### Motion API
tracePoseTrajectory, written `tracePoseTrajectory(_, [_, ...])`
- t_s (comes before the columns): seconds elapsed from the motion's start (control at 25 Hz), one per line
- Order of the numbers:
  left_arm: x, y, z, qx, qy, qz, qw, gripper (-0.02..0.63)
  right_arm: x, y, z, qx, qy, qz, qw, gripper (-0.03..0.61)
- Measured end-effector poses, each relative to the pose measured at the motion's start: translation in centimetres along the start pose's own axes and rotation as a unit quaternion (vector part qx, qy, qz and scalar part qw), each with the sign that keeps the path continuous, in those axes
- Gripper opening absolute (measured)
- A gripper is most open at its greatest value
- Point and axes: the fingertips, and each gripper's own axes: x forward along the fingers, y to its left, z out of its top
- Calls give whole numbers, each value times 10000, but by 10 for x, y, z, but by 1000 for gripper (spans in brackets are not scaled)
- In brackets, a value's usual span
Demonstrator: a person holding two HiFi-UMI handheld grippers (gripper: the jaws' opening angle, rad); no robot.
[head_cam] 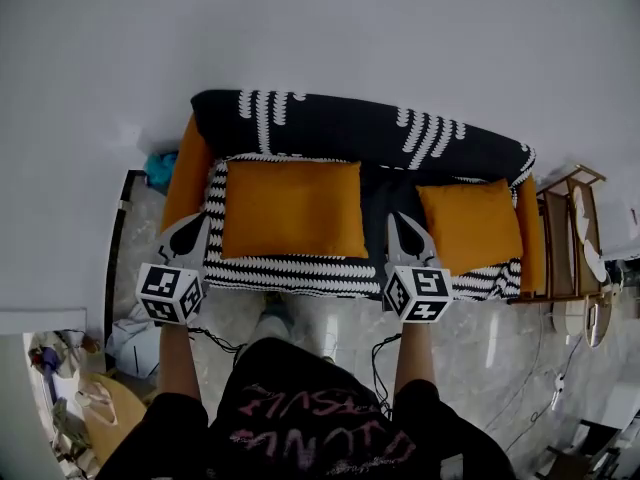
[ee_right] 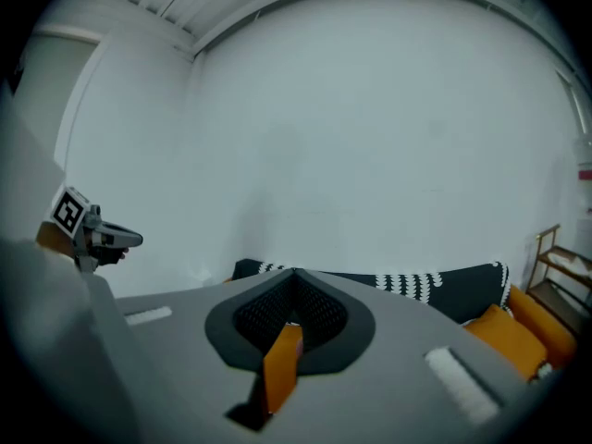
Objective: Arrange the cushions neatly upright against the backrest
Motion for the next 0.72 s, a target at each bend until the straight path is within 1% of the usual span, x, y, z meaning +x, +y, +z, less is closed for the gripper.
tracePoseTrajectory(0.16, [40,52,-15,-251,228,-81,9994,6,51,2,-8,-105,343,-283,9990,11])
tracePoseTrajectory(0.28, [65,85,-32,-385,419,-102,9983,7,75,-1,-27,-229,718,-543,9957,12])
tracePoseTrajectory(0.36, [79,100,-42,-463,528,-137,9974,6,86,-3,-38,-178,861,-623,9942,12])
tracePoseTrajectory(0.52, [103,116,-66,-540,776,-262,9952,8,105,-5,-57,-35,1084,-732,9914,12])
tracePoseTrajectory(0.72, [133,116,-89,-529,1057,-455,9919,8,129,-14,-86,-14,1375,-698,9880,12])
